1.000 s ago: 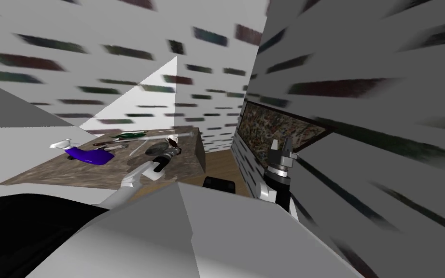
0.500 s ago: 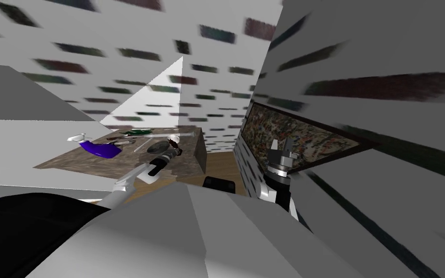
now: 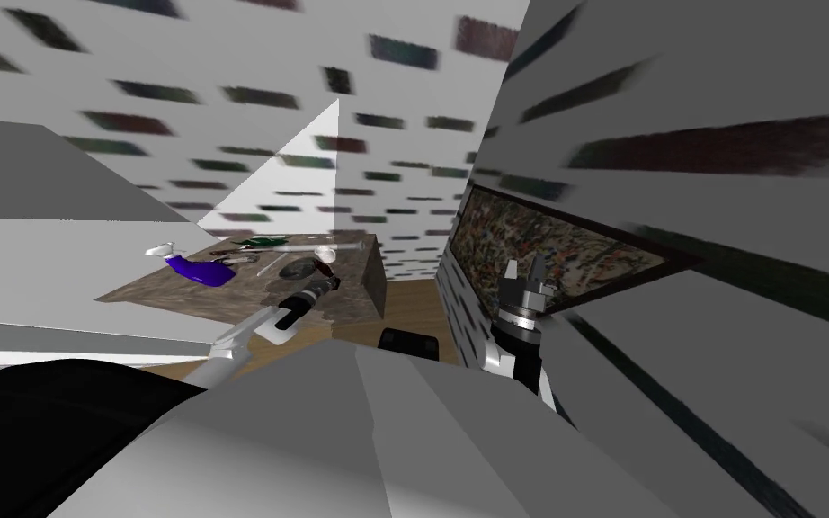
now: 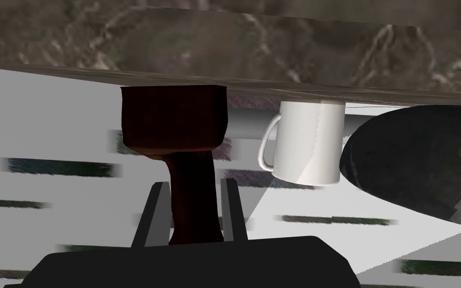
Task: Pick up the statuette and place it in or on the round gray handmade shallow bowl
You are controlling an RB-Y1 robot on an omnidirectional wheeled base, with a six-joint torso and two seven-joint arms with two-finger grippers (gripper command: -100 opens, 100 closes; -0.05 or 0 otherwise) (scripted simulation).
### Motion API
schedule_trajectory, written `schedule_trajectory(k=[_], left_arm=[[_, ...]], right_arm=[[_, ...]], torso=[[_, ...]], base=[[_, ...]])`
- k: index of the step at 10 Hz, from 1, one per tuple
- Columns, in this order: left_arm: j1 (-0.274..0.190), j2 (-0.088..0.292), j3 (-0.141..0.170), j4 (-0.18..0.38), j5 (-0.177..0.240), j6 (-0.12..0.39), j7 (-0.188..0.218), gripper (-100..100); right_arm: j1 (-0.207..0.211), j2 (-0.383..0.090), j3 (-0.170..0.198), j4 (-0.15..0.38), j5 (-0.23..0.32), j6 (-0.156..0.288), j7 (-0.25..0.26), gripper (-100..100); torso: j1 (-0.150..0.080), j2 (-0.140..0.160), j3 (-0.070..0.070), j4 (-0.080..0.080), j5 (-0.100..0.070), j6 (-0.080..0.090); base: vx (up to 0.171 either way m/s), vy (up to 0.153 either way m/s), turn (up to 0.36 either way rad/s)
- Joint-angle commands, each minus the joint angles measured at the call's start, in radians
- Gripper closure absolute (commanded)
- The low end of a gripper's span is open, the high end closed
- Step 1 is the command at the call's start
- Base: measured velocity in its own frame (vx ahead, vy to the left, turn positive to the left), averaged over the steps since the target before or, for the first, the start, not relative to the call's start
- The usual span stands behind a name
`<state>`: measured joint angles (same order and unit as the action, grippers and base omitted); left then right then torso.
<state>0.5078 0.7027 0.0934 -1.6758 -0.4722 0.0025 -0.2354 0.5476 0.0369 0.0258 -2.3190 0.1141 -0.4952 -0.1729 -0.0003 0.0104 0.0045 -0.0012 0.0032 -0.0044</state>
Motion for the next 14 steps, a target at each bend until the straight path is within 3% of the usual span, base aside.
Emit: schedule_trajectory(k=[1, 5, 10, 12, 14], left_arm=[[0.014, -0.008, -0.009, -0.007, 0.021, -0.004, 0.003, 100], [0.031, -0.013, -0.024, -0.065, 0.122, -0.020, 0.024, 100], [0.051, -0.002, -0.028, -0.136, 0.225, -0.038, 0.050, 100], [0.077, 0.016, -0.026, -0.175, 0.257, -0.040, 0.065, 100], [0.093, 0.039, -0.020, -0.208, 0.264, -0.037, 0.078, 100]], right_arm=[[0.000, 0.000, 0.000, 0.000, 0.000, 0.000, 0.000, 0], [0.000, 0.000, 0.000, 0.000, 0.000, 0.000, 0.000, 0], [0.000, 0.000, 0.000, 0.000, 0.000, 0.000, 0.000, 0], [0.000, 0.000, 0.000, 0.000, 0.000, 0.000, 0.000, 0], [0.000, 0.000, 0.000, 0.000, 0.000, 0.000, 0.000, 0]], torso=[[0.000, 0.000, 0.000, 0.000, 0.000, 0.000], [0.010, 0.003, 0.002, 0.000, 0.004, -0.001], [0.013, -0.004, -0.003, -0.001, 0.005, 0.000], [0.015, -0.004, -0.003, -0.002, 0.006, -0.001], [0.015, -0.004, -0.002, -0.001, 0.006, -0.001]], base=[[-0.156, -0.056, 0.064], [-0.166, 0.030, 0.057], [-0.077, 0.070, 0.038], [-0.068, 0.085, 0.069], [-0.034, 0.085, 0.047]])
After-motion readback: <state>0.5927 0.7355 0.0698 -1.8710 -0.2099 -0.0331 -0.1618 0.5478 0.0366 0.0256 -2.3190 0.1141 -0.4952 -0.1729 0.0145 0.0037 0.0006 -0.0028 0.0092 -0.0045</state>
